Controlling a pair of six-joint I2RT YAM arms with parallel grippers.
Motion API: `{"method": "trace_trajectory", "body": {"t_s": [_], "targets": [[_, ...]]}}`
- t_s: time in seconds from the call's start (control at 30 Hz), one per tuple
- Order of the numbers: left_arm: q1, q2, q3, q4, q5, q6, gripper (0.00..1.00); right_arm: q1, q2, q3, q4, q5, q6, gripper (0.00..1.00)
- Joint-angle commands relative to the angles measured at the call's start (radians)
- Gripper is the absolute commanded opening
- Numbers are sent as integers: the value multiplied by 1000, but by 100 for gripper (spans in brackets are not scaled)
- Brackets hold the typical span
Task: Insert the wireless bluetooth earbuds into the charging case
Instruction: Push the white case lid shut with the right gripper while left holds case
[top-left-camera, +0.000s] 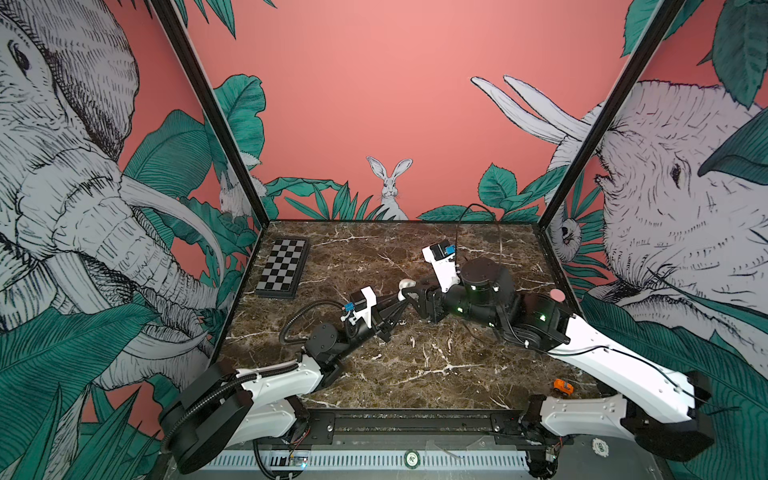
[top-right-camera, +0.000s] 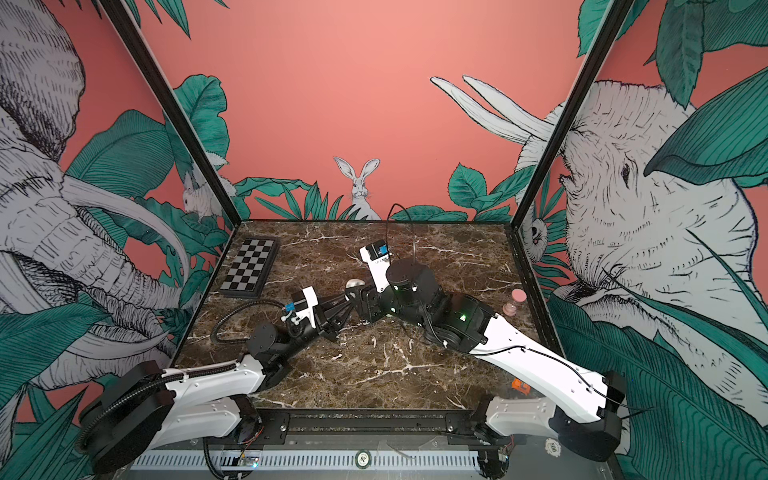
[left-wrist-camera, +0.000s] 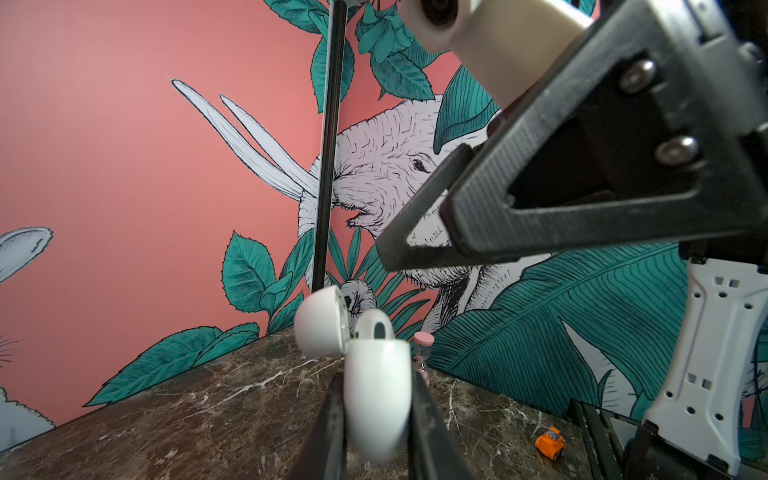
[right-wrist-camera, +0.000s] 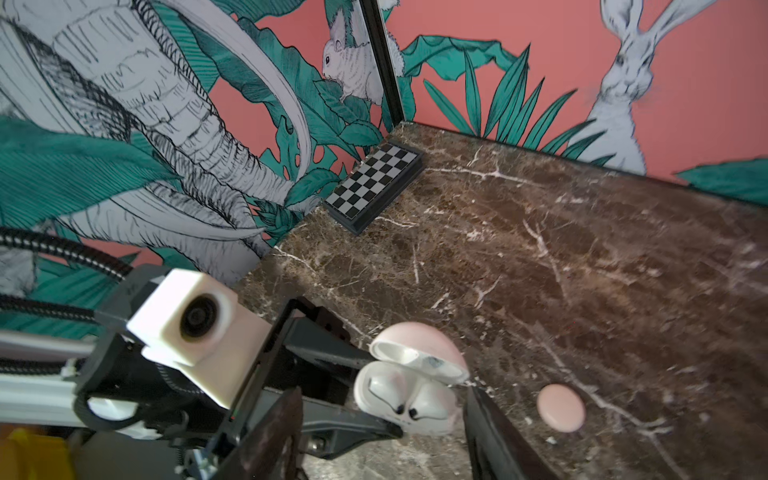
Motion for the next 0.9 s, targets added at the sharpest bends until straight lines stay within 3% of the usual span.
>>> {"method": "trace_trajectory", "body": {"t_s": [0.0, 0.03, 0.2, 0.37, 0.67, 0.87], "targets": [[-5, -41, 17, 47, 44, -16, 0, -65, -70, 28, 10, -37, -32, 91], [-5, -44, 21, 46, 61, -30, 0, -104, -81, 22, 15, -95, -19, 98], [-5, -64, 31, 46, 100, -113, 0, -339, -111, -58, 149, -535, 82, 98], [-5, -93, 40, 46, 105, -216, 0, -377, -125, -189, 412, -835, 183, 98], [-5, -84, 67, 46, 151, -342, 0, -379, -94, -344, 724, -964, 372, 98], [-5, -62, 75, 47, 143, -366, 0, -379, -110, -392, 763, -994, 386, 98]]}}
